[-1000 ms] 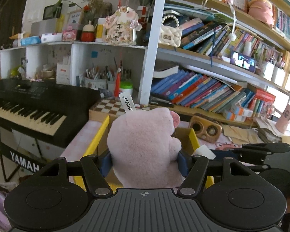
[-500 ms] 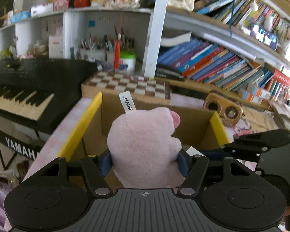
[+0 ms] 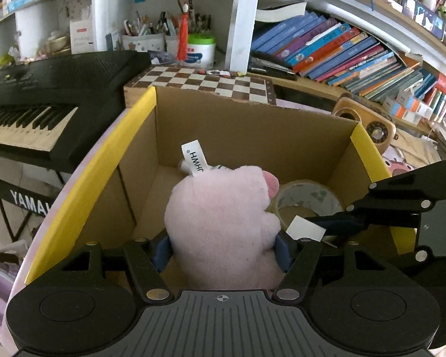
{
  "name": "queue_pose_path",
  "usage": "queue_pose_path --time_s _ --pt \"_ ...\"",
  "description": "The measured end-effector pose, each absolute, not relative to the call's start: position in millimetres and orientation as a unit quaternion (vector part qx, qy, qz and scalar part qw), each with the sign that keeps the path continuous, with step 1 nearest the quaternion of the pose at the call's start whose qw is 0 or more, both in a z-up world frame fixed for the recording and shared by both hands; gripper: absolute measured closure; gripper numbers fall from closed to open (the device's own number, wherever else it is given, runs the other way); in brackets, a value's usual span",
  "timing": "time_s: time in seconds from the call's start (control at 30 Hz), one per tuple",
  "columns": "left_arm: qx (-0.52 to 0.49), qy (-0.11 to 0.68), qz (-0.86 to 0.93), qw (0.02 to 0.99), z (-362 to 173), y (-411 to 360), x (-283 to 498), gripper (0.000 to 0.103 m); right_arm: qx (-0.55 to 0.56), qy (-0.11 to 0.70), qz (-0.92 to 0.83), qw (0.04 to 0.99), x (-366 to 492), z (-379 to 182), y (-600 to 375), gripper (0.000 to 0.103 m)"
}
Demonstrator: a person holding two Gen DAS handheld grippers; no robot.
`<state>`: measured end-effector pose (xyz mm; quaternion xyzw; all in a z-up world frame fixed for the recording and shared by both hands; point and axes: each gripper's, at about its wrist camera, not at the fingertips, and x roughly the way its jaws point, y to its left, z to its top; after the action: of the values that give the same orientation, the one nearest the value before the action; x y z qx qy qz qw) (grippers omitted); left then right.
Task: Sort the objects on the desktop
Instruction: 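Lower the pig and plug into the yellow box and open both grippers, then lift both grippers out of the box and withdraw toward the mat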
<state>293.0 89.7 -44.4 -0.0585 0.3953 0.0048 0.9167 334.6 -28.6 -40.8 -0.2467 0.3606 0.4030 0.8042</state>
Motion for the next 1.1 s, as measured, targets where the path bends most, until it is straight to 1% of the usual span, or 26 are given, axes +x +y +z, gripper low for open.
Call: queue_pose_path --time_s 0.17,0.37,0.4,0.47,0.5,0.53,0.6,0.8,1.1 --pt "-0.061 0.394 0.012 0.917 -44 89 293 0.030 -0.249 0.364 0.405 0.801 336 -40 -29 0.079" --pt "-0.057 0.381 0.009 0.923 -39 88 284 0.027 -0.248 0.341 0.392 0.818 331 -36 -32 0.071" --pt "-0.057 0.379 0.009 0.924 -37 88 282 0.025 -0.246 0.336 0.388 0.822 329 -35 -33 0.068" --pt "-0.060 0.368 0.011 0.928 -31 88 276 0.010 -0.241 0.326 0.385 0.829 326 -31 -37 0.061" --pt "-0.061 0.360 0.011 0.931 -27 88 273 0.009 -0.237 0.322 0.381 0.834 325 -29 -39 0.052" --pt "-0.062 0.353 0.008 0.933 -22 88 269 0.009 -0.231 0.318 0.375 0.840 324 -26 -42 0.049" --pt "-0.062 0.341 0.004 0.938 -13 86 263 0.009 -0.216 0.309 0.369 0.850 321 -19 -50 0.049" --pt "-0.064 0.295 -0.005 0.953 11 78 238 0.006 -0.182 0.269 0.338 0.883 303 4 -74 0.042" --pt "-0.065 0.254 -0.002 0.965 32 75 197 0.005 -0.127 0.239 0.277 0.922 271 26 -111 0.040"
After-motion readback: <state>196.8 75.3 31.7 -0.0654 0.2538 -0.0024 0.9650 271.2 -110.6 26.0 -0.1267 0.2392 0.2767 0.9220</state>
